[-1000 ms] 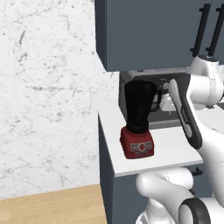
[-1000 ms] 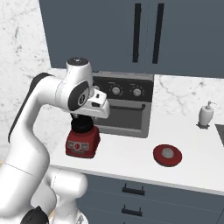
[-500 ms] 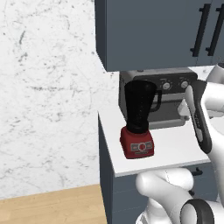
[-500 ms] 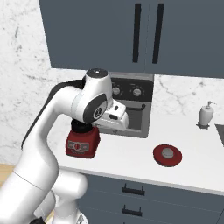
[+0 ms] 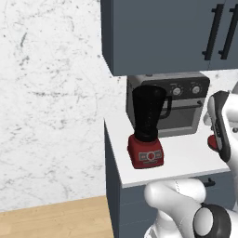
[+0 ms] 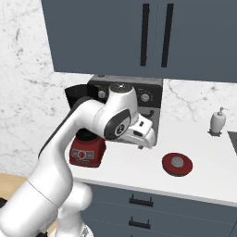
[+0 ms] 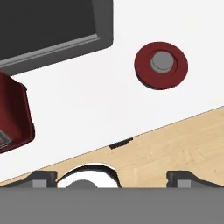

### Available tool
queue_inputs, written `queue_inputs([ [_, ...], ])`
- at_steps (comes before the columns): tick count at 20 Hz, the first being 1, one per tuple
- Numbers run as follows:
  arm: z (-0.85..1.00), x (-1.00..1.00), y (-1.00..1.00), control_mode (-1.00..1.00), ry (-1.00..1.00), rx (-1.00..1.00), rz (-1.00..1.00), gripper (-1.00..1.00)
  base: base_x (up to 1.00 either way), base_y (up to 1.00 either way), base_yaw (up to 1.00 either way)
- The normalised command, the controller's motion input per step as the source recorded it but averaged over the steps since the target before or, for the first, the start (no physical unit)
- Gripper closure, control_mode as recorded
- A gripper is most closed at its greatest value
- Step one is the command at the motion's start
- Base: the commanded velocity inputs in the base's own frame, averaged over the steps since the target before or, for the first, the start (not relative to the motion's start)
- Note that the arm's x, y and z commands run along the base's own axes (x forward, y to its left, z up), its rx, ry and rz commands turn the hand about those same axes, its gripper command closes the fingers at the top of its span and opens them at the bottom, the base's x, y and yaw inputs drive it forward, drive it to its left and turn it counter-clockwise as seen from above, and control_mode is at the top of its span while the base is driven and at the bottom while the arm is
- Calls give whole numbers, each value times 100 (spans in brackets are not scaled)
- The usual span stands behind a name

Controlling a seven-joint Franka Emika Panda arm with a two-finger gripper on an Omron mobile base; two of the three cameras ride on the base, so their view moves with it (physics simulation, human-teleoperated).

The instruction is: Close the lid blender by securely placing the lid on top.

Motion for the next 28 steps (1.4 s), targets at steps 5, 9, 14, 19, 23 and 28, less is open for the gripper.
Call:
queue_inputs([
  [5,-44,0,-69,-100,0,0,-17,-100,0,0,0],
  [9,-44,1,-54,-100,0,0,-14,-100,0,0,0],
  [14,-24,17,-34,-100,0,0,-5,-100,0,0,0],
  [19,-12,21,-25,-100,0,0,0,-100,0,0,0],
  [23,-3,24,-23,-100,0,1,0,-100,0,0,0],
  [28,0,23,-17,-100,0,2,0,-100,0,0,0],
])
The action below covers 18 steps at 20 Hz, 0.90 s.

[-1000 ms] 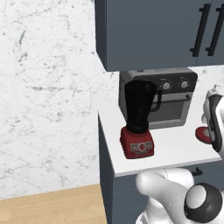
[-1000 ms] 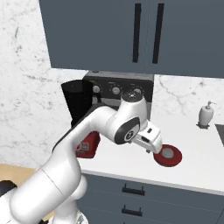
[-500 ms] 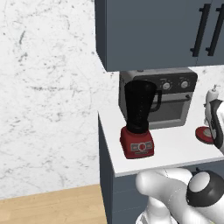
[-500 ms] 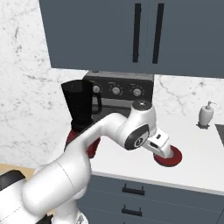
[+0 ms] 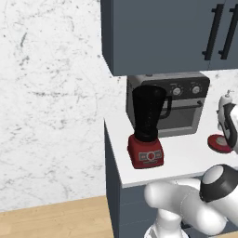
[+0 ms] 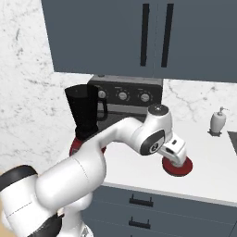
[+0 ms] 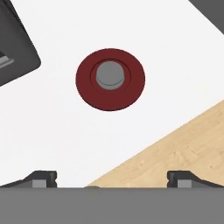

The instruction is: Close the lid blender by securely placing the lid on top.

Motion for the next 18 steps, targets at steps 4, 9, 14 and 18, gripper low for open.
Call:
queue_inputs([
  [4,-5,19,-6,-100,0,1,0,-100,0,0,0],
  [9,-16,18,0,-100,0,0,0,-100,0,0,0],
  [14,-23,21,0,-100,1,0,0,-100,0,0,0],
  [18,-23,19,-3,-100,2,0,0,-100,0,0,0],
])
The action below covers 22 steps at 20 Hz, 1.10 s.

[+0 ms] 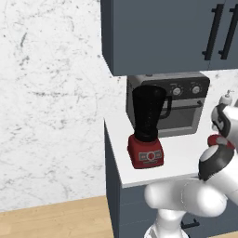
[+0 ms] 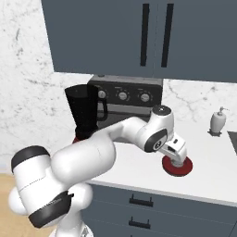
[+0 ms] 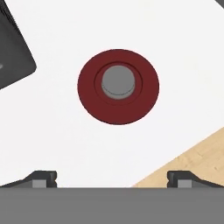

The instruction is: Close the lid blender by securely placing the lid on top.

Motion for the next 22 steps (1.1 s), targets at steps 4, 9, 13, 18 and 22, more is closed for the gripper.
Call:
queue_inputs([
  [4,-21,13,-10,-100,1,0,0,-100,0,0,0],
  [9,-18,6,-16,-100,1,1,0,-100,0,0,0],
  [13,-14,7,-15,-100,0,3,2,-100,0,0,0],
  [18,-13,9,-11,-100,0,3,4,-100,0,0,0],
  [22,-11,14,-7,-100,0,3,5,-100,0,0,0],
])
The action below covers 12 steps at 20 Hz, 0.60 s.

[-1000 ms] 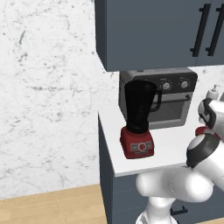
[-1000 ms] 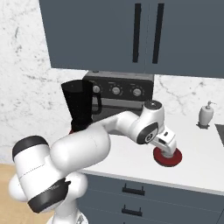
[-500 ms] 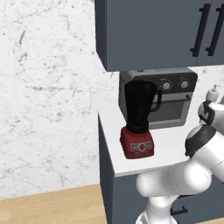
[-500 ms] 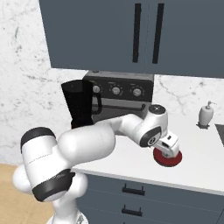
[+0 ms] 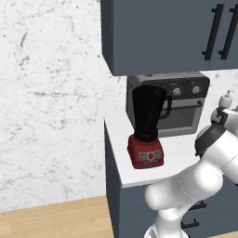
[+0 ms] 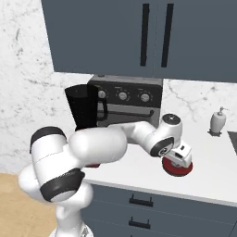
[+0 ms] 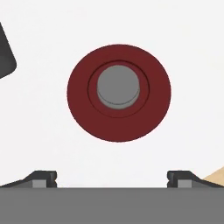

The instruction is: Close the lid blender by securely placing the lid on top.

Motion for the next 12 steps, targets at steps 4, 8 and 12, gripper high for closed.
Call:
queue_inputs([
  [4,-12,17,-2,-100,0,3,6,-100,0,0,0],
  [8,-10,16,-2,-100,0,2,5,-100,0,0,0],
  [12,-9,11,-13,-100,0,2,2,-100,0,0,0],
])
